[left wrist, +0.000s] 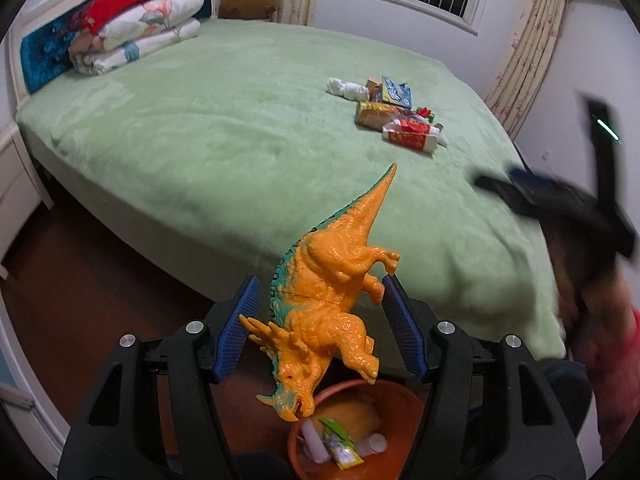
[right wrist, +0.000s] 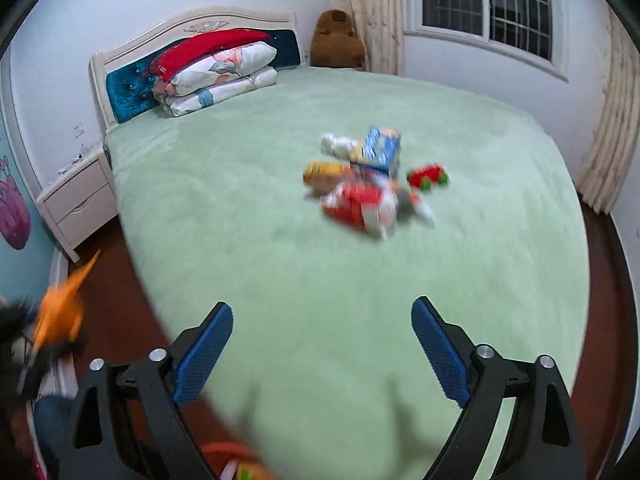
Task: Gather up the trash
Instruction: 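Grasp the red-white wrapper with the right gripper while the left holds the dinosaur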
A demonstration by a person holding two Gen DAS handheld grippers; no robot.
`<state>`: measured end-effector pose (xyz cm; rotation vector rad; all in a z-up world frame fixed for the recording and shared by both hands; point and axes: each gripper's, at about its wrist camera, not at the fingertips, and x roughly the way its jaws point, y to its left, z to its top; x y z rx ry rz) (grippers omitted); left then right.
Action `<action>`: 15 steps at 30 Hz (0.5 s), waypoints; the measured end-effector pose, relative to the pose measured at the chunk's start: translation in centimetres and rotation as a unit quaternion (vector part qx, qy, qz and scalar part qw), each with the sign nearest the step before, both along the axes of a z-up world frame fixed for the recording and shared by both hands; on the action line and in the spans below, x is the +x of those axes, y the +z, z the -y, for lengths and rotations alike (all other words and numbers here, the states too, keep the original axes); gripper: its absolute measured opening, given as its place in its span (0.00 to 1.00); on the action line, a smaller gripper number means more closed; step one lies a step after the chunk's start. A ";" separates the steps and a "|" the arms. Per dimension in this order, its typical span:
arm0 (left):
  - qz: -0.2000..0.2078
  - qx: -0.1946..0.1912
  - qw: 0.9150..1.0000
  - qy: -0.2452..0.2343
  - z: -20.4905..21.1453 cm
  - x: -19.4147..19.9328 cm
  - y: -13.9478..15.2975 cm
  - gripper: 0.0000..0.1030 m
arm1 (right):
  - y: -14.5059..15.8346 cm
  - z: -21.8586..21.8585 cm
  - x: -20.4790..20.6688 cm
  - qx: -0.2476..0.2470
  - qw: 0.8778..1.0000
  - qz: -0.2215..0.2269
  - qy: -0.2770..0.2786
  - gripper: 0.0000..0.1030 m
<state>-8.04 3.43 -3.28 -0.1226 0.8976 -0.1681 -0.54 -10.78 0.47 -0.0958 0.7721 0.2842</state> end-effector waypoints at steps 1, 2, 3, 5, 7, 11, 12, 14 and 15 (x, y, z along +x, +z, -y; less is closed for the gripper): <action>-0.001 -0.002 1.000 0.000 0.0 -0.1 -0.1 0.60 | -0.2 -0.3 1.7 -0.002 1.000 -0.003 -0.003 0.91; -0.002 -0.003 1.000 0.000 -0.1 -0.3 -0.1 0.60 | -0.7 -0.3 4.0 -0.004 1.000 -0.010 -0.018 0.91; -0.004 -0.004 1.000 0.001 -0.2 -0.4 -0.2 0.60 | -1.1 -0.3 5.3 -0.008 1.000 -0.015 -0.025 0.91; -0.012 -0.009 1.000 0.002 -0.4 -0.5 -0.5 0.60 | -2.4 -0.3 8.7 -0.023 0.998 -0.036 -0.042 0.91; -0.018 -0.013 1.000 0.005 -0.7 -0.5 -0.7 0.60 | -3.4 -0.2 11.5 -0.020 0.997 -0.053 -0.048 0.91; -0.024 -0.014 1.000 0.011 -1.1 -0.4 -1.0 0.60 | -4.8 -0.8 14.3 -0.032 0.996 -0.072 -0.048 0.87; -0.026 -0.014 0.999 0.011 -1.2 -0.3 -1.1 0.60 | -5.0 -0.8 14.6 -0.028 0.996 -0.077 -0.045 0.79; -0.026 -0.014 0.999 0.012 -1.3 -0.4 -1.2 0.60 | -5.2 -1.1 14.7 -0.014 0.995 -0.094 -0.032 0.58; -0.027 -0.015 0.999 0.012 -1.3 -0.4 -1.2 0.60 | -5.0 -1.2 14.4 -0.018 0.995 -0.088 -0.030 0.55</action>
